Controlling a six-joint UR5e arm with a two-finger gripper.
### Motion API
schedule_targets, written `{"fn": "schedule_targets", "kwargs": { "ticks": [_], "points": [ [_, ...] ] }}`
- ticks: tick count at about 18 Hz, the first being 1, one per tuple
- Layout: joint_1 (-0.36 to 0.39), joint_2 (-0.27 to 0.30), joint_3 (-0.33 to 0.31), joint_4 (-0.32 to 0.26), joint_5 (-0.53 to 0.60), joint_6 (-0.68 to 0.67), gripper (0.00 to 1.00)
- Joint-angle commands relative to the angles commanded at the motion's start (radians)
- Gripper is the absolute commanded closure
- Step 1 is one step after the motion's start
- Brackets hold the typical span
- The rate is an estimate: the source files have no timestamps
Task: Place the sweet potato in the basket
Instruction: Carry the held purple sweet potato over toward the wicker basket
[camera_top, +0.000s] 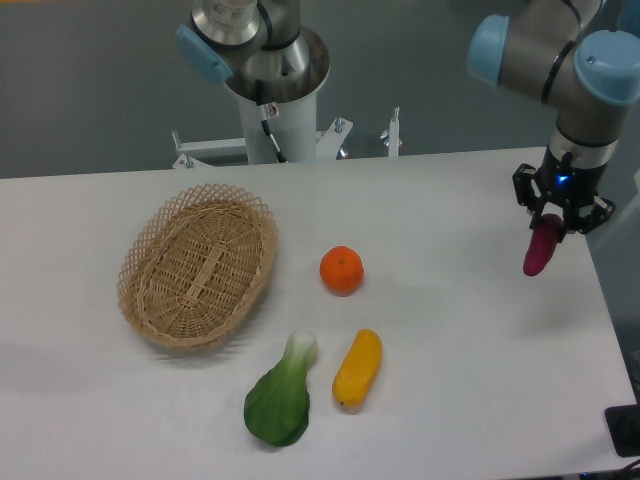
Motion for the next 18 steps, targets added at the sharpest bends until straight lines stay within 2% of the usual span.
{"fn": "schedule_targets", "kwargs": {
  "ticks": [4,12,13,18],
  "points": [
    [-0.014,0.0,-0.006,0.0,-0.002,-0.005,0.88],
    [-0.081,0.009,-0.014,-0.005,-0.002,-0.103,0.88],
    [-0.156,0.015,-0.035,-0.006,-0.003,-0.147,0.87],
    [-0.262,0.035,-0.051,-0.005,-0.009,-0.253,0.88]
  ]
}}
